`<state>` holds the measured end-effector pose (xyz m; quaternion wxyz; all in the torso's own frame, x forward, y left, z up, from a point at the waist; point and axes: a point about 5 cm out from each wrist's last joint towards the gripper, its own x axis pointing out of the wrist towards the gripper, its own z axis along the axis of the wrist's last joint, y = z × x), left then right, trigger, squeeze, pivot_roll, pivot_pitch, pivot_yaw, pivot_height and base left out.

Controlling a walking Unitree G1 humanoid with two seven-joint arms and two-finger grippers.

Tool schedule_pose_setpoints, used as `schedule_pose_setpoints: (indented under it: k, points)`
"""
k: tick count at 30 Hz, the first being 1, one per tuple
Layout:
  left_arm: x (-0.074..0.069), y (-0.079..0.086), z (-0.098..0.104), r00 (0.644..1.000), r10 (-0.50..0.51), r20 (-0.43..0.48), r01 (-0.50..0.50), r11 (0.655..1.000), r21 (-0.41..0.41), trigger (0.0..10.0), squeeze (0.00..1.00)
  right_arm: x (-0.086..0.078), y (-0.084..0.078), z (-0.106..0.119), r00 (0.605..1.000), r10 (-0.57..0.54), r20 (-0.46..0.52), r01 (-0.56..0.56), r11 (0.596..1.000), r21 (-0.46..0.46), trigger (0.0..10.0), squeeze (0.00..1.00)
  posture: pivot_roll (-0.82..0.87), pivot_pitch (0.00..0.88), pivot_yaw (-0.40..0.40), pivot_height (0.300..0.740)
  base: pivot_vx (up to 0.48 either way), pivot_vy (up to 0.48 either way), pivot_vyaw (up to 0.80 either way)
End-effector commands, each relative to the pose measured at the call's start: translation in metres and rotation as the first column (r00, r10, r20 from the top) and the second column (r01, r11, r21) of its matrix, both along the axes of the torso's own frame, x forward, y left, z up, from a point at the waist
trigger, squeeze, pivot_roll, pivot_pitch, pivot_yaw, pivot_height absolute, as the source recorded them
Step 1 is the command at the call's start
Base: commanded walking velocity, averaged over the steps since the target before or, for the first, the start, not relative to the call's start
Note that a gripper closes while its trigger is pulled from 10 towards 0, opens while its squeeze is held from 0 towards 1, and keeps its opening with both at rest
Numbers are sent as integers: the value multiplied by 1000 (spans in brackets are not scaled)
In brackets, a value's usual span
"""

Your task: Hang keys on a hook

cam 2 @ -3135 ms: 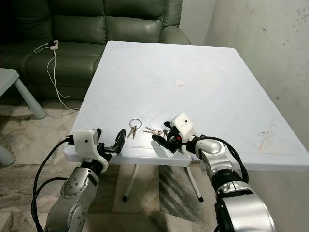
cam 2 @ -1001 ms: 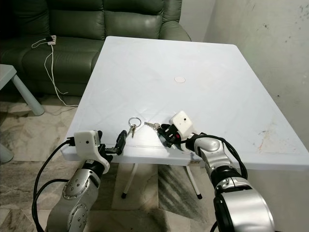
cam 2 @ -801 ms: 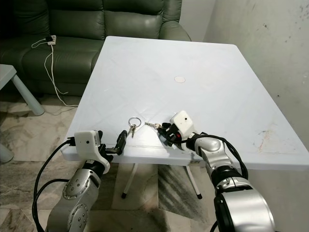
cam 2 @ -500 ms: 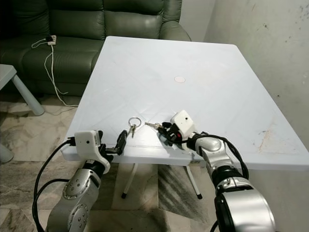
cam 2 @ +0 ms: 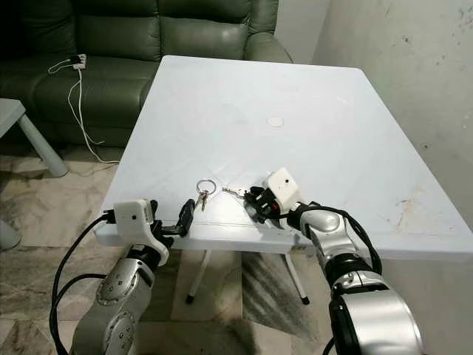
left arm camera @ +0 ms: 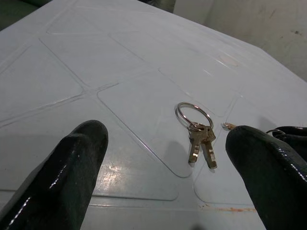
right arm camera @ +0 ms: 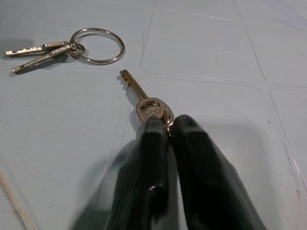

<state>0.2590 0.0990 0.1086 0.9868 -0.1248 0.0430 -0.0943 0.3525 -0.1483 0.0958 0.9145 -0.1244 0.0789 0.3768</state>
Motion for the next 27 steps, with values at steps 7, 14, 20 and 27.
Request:
schedule_pose_setpoints:
  k: [7,14,20,27]
  points:
    - [0,-16,10,1000,-12,16,13,998,-66,10000,0,1,-6,0,1000,-20,-12,20,1000,0,0,0,83,90,-115,740,0,0,0]
    - [0,-15,10,1000,-5,16,6,998,-67,10000,0,2,-6,5,999,-31,-21,33,993,113,0,0,84,90,-117,740,0,0,0]
    - [1,-15,10,1000,-2,20,3,998,-67,10000,0,11,-5,26,997,-76,-16,76,909,411,10000,0,88,85,-118,740,0,0,0]
    - [3,-14,10,1000,-7,28,9,998,-56,10000,0,23,-10,50,983,-182,-33,158,738,656,10000,0,89,76,-119,740,0,0,0]
